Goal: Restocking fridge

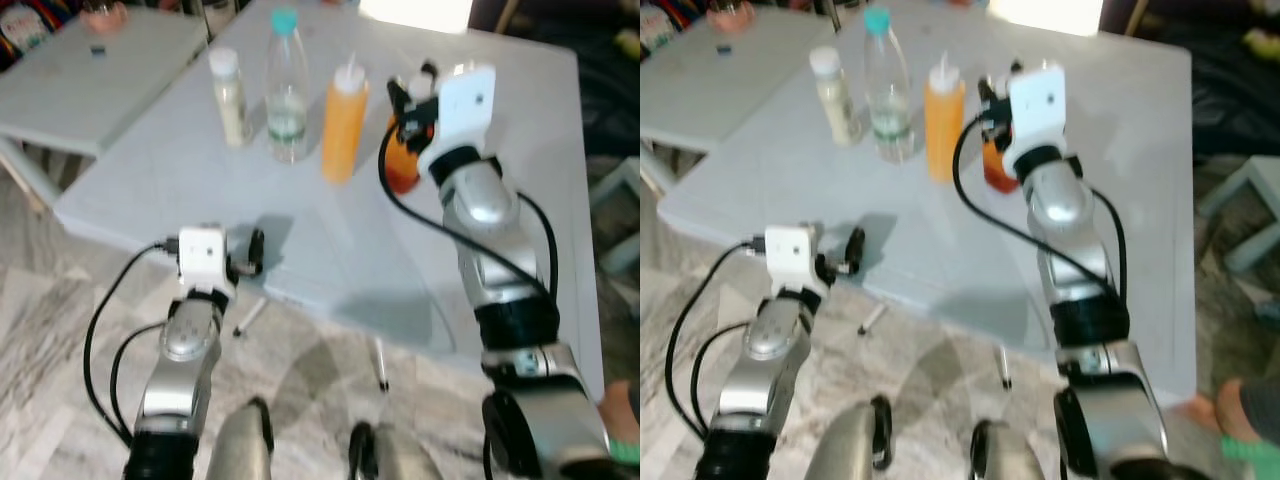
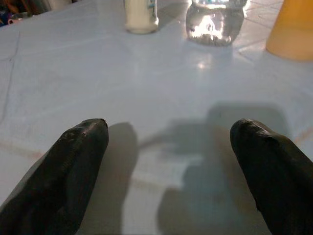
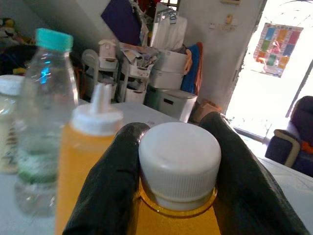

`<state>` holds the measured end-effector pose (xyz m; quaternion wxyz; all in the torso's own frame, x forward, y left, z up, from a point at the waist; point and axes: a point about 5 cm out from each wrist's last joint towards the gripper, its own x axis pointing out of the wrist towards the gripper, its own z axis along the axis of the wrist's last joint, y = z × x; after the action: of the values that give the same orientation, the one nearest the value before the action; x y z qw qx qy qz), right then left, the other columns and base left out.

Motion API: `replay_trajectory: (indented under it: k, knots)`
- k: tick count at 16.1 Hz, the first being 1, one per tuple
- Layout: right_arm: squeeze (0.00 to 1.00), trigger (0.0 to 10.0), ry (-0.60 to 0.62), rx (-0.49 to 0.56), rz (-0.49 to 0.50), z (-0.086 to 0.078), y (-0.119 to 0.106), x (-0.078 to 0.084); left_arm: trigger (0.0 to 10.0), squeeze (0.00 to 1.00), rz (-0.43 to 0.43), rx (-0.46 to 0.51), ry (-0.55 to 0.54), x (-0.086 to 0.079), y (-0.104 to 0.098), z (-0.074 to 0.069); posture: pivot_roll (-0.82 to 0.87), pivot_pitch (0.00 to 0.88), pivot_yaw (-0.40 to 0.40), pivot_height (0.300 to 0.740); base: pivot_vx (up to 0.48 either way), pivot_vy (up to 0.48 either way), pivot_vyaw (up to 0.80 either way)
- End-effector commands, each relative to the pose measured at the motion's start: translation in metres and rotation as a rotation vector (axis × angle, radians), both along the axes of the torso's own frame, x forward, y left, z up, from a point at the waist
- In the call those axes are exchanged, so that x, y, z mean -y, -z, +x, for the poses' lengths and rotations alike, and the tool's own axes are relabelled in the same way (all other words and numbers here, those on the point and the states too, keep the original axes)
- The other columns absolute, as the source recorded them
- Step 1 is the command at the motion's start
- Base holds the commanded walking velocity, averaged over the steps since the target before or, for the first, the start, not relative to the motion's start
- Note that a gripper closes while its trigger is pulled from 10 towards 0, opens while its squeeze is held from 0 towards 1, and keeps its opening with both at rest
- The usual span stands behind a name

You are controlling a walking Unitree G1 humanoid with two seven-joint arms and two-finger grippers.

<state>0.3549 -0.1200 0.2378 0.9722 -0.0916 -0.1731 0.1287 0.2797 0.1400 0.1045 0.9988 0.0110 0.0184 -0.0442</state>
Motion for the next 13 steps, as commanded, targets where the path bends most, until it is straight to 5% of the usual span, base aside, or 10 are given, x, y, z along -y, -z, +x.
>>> replay_trajectory:
  k: [1, 13]
  knots:
    - [0.00, 10.0, -0.007, -0.129, 0.007, -0.001, 0.029, -0.002, 10.0, 0.00, 0.008, -0.029, -0.013, -0.001, 0.006, -0.002, 0.05, 0.129, 0.017, 0.740, -0.289, 0.000, 0.00]
    - [0.00, 10.0, 0.041, -0.058, 0.007, -0.013, 0.039, -0.001, 10.0, 0.00, -0.014, -0.039, -0.025, 0.006, 0.013, 0.000, 0.03, 0.087, -0.012, 0.740, -0.307, 0.000, 0.00]
